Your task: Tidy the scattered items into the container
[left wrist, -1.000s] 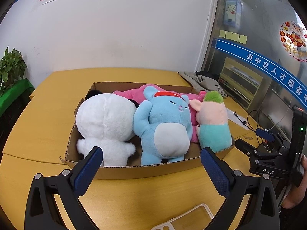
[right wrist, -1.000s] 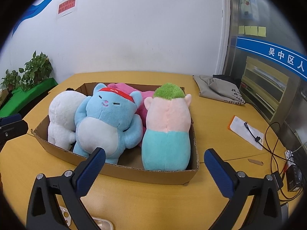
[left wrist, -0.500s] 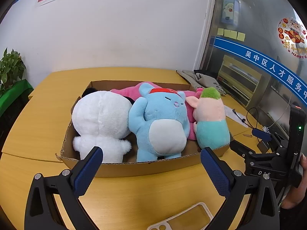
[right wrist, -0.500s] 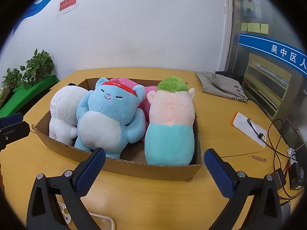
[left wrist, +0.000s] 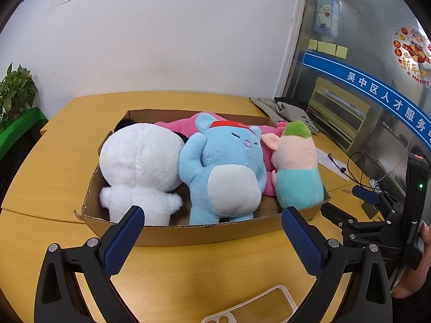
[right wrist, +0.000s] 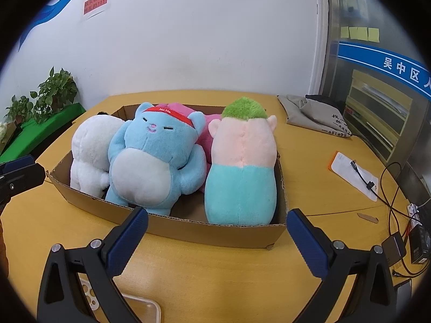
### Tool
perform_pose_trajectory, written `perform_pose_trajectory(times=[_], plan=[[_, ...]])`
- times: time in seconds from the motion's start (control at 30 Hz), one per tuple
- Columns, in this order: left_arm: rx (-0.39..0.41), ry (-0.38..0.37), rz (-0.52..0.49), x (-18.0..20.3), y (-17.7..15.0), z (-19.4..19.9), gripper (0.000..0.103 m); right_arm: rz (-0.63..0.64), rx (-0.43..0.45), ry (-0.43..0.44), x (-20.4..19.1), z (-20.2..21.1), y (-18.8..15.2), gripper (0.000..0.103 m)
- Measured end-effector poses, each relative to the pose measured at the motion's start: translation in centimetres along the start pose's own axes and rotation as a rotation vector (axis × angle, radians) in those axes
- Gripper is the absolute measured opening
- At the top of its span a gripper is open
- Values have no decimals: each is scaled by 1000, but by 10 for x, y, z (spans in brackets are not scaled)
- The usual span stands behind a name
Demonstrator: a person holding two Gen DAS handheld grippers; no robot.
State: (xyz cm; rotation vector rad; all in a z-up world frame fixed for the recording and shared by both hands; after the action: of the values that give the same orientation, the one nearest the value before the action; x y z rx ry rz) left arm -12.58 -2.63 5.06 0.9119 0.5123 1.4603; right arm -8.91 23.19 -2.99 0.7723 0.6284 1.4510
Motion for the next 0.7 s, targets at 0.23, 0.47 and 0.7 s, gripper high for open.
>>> perform_pose_trajectory(times=[0.23,0.47,0.7], plan=[[8,18,-4,1,0,-1,103,-9,1,5,3,0,-1,102],[11,27,7,1,0,1,103,-15,2,16,4,1,-2,102],[0,91,-7,-3,-4,2,103,-12,10,24,0,3,-2,103]])
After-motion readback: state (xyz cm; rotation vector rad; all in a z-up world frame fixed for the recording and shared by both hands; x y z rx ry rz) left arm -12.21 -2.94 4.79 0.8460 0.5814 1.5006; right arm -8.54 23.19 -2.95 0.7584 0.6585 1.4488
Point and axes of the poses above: each gripper's, at about its wrist camera, not at the fingertips, and z roughly against the way its jaws point, x to its right, y to its top, the point moved 6 cm from there along -z, roughly the way its jaws point, and after that the axes turned 5 degrees about -y, right-handed, at the moved point
